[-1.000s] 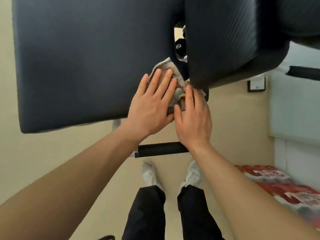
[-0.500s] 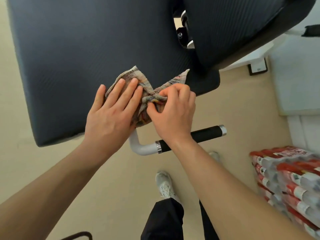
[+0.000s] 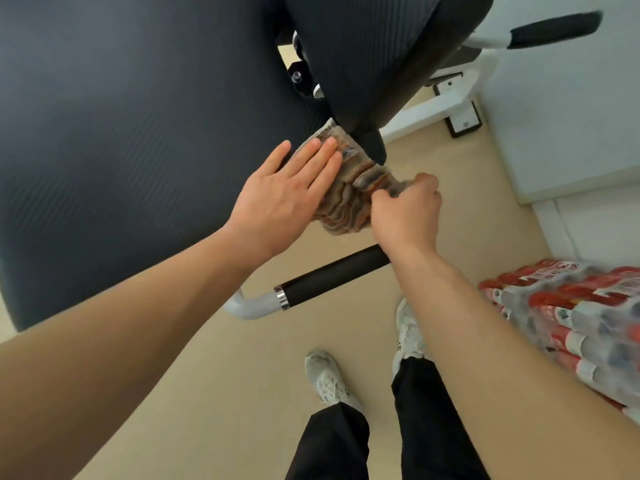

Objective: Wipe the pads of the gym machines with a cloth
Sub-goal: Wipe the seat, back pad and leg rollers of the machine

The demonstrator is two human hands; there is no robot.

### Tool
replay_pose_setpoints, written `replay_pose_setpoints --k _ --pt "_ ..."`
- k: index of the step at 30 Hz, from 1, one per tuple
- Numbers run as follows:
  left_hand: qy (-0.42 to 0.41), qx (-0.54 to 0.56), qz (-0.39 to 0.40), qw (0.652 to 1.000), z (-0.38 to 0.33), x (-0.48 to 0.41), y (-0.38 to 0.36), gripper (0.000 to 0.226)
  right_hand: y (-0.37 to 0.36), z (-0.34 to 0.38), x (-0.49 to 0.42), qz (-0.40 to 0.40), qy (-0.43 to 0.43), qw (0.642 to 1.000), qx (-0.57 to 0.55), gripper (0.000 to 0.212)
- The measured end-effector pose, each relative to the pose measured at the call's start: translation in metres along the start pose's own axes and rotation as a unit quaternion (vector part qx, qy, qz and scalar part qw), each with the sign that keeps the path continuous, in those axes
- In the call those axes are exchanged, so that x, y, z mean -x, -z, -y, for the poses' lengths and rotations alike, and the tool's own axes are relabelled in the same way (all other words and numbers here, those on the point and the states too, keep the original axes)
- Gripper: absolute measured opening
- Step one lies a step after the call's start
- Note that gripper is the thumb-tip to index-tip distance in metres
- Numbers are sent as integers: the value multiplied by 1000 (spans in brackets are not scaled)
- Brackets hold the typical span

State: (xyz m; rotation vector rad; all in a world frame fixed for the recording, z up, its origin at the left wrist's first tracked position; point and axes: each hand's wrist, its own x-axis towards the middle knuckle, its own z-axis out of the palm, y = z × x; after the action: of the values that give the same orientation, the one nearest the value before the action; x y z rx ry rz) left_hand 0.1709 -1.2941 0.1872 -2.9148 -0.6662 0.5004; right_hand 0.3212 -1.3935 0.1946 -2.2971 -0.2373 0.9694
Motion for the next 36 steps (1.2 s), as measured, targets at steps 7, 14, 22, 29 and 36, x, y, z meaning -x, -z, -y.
replay_pose_setpoints --k 7,14,22,29,36 --pt "13 -25 11 1000 16 27 10 68 -76 27 25 116 -167 936 -286 49" --pt "34 3 43 999 12 19 14 67 -109 31 14 8 -128 886 -445 55" --pt "-11 -4 42 999 21 -7 18 69 -108 30 -16 -14 -160 844 -511 45" --pt "12 -41 78 996 54 96 24 74 -145 42 64 49 -198 863 -462 54" --pt "23 -7 55 998 13 11 21 74 -100 49 6 -14 -207 871 -446 51"
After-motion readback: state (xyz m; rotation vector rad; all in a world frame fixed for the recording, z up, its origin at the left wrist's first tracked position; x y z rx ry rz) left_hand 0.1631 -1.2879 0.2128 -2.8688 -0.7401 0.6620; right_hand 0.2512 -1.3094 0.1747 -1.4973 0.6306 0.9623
